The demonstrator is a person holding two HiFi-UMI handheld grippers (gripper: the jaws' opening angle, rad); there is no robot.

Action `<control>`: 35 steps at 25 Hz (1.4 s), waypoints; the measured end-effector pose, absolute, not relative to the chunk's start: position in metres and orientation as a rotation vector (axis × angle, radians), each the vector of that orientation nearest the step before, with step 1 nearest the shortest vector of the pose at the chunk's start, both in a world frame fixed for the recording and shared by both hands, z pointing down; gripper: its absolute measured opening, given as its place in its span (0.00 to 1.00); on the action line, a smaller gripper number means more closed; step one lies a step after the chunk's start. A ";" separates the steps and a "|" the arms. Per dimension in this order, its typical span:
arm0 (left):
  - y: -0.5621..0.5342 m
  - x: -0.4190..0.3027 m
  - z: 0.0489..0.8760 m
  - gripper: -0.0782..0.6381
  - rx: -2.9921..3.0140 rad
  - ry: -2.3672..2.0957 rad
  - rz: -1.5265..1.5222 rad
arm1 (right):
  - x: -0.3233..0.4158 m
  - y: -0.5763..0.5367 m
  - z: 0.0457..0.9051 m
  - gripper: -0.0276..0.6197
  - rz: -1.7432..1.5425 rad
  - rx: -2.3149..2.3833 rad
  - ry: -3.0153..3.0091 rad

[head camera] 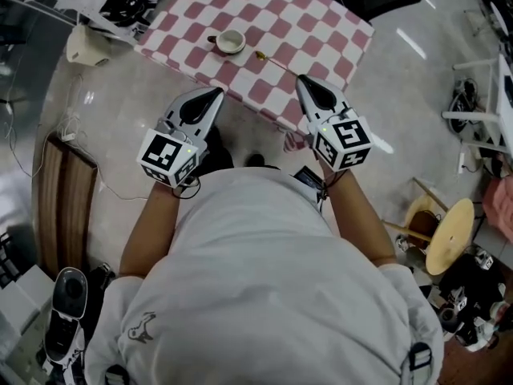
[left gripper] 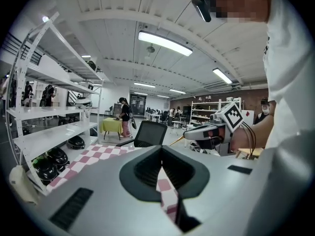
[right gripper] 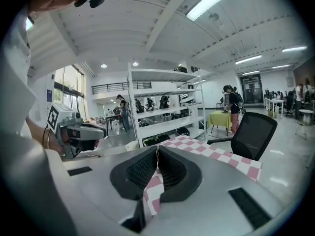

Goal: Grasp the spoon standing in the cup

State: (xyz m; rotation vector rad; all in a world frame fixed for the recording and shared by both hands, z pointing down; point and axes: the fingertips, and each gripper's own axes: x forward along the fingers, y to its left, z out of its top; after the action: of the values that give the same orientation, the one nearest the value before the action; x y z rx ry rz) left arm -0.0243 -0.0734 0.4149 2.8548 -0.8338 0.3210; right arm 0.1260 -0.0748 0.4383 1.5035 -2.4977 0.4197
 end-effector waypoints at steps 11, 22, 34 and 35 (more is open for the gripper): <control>-0.048 -0.050 0.416 0.13 2.862 -0.829 0.327 | 0.096 -0.046 0.436 0.09 0.458 1.504 -2.516; -0.032 -0.121 0.416 0.13 2.885 -0.725 0.326 | 0.030 -0.018 0.424 0.09 0.454 1.600 -2.488; 0.002 -0.202 0.400 0.13 2.950 -0.574 0.305 | -0.041 0.040 0.399 0.09 0.377 1.747 -2.418; 0.005 -0.208 0.399 0.13 2.955 -0.567 0.300 | -0.049 0.046 0.396 0.09 0.353 1.754 -2.413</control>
State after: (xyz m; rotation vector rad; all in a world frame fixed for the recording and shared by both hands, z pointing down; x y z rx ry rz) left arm -0.2082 0.0051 0.3986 2.9550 -0.5671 0.3002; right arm -0.0487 0.0458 0.3963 1.7538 -2.4125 0.3531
